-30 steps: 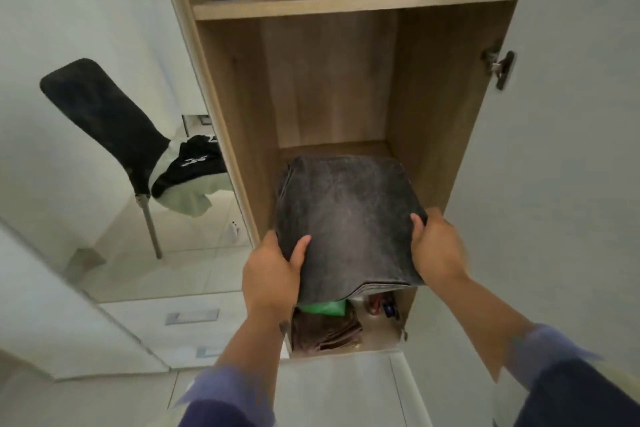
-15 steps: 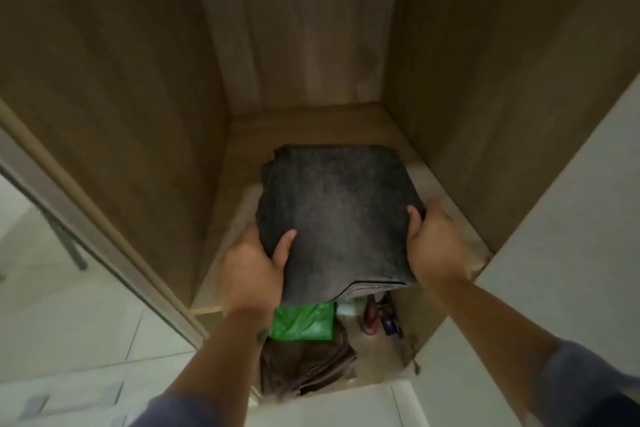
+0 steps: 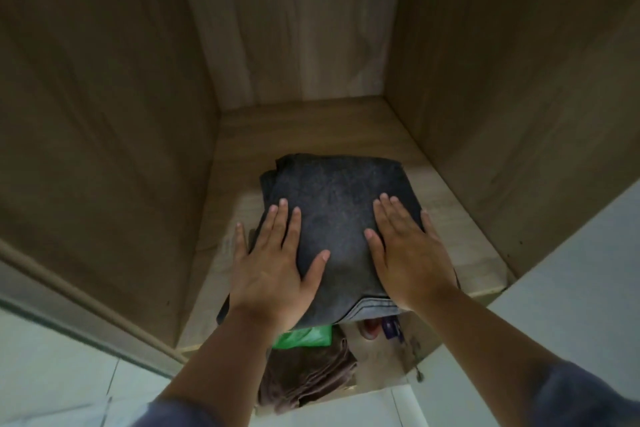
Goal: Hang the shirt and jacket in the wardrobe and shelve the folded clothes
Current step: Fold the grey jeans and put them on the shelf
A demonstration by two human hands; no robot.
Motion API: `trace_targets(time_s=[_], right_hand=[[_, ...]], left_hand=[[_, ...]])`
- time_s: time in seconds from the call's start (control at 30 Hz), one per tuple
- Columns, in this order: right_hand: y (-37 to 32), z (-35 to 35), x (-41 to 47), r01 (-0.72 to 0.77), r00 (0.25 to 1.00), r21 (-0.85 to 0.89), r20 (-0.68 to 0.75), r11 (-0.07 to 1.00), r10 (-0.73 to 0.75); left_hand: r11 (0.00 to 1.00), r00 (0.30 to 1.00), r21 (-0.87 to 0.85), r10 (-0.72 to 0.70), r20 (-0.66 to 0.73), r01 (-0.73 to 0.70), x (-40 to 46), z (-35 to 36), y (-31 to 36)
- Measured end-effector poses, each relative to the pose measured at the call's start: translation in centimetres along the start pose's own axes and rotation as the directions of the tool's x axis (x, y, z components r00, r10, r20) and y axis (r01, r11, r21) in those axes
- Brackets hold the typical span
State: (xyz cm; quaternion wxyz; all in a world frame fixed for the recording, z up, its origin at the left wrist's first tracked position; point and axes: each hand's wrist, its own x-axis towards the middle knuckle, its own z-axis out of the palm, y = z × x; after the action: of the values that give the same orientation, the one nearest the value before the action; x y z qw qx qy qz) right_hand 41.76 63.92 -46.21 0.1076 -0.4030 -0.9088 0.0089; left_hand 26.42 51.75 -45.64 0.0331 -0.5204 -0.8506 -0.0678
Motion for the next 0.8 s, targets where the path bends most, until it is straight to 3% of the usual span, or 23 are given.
trace_targets(time_s=[0.33, 0.47, 0.6, 0.8], right_hand=[[2.0, 2.5, 10.0, -0.020, 1.000, 0.022, -0.023, 1.000, 0.020], [3.3, 4.0, 15.8, -0.006, 0.995, 0.050, -0.096, 0.999, 0.011], [4.3, 5.1, 21.0, -0.008, 1.000, 0.079, 0.019, 0.997, 0.007], [4.7, 6.4, 25.2, 0.029, 0.999, 0.090, -0.016, 0.996, -0.028]], left_hand=[[0.998, 0.997, -0.051, -0.024, -0.068, 0.021, 10.7, 2.8, -0.9], [0.996, 0.996, -0.080, -0.042, -0.082, 0.036, 16.6, 4.2, -1.4], [0.996, 0.997, -0.077, -0.046, -0.065, 0.041, 21.3, 4.8, -2.3], [0.997, 0.998, -0.067, -0.042, -0.041, 0.039, 24.9, 5.1, -3.2]])
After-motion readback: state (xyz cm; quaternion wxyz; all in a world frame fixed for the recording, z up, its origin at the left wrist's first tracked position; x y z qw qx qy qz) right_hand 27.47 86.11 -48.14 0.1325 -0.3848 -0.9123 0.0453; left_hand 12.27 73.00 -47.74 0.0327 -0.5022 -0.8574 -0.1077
